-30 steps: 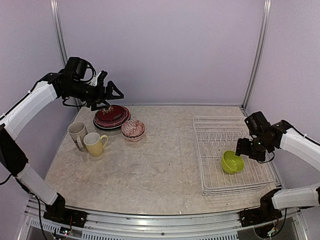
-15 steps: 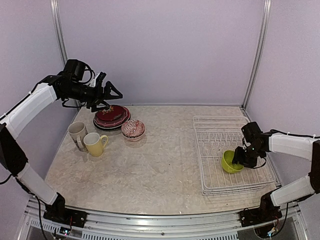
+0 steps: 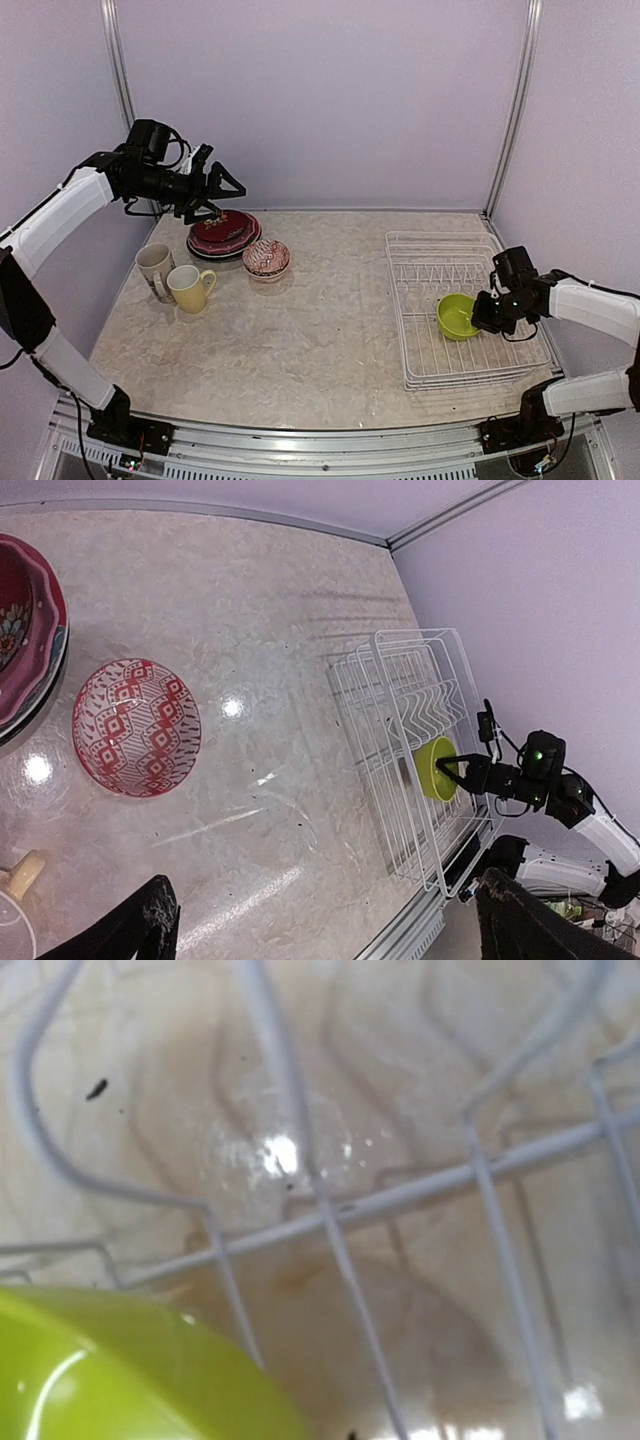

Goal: Unload the mixed dishes from the dish rack
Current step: Grab the bowl from the dish rack.

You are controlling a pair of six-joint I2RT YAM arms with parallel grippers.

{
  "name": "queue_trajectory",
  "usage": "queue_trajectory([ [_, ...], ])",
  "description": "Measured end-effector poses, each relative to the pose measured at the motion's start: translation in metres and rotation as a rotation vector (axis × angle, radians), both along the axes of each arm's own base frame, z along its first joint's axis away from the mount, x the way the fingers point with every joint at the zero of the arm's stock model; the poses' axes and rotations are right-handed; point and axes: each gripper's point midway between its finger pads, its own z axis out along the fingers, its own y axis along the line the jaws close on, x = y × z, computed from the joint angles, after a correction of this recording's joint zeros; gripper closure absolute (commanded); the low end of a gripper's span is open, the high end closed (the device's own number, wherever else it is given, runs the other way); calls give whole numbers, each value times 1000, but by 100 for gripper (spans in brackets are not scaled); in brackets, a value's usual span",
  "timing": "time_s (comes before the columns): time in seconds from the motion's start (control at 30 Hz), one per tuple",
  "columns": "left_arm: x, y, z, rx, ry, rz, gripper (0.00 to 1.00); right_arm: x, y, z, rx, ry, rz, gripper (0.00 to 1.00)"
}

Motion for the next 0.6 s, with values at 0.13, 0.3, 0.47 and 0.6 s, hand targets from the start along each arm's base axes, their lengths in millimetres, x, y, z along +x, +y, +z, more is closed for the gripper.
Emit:
queue_trajectory([
  [0.13, -1, -1, 1, -9, 6, -6, 1, -8, -2, 6, -7, 0, -1, 100],
  [0.3, -5, -7, 0, -19, 16, -24, 6, -18, -5, 32, 1, -68, 2, 100],
  [0.47, -18, -34, -6, -39, 48, -111, 7, -18, 11, 67, 108, -168, 44, 100],
  [0.6, -39, -66, -9, -57, 66, -219, 10, -3, 31, 111, 187, -246, 90, 100],
])
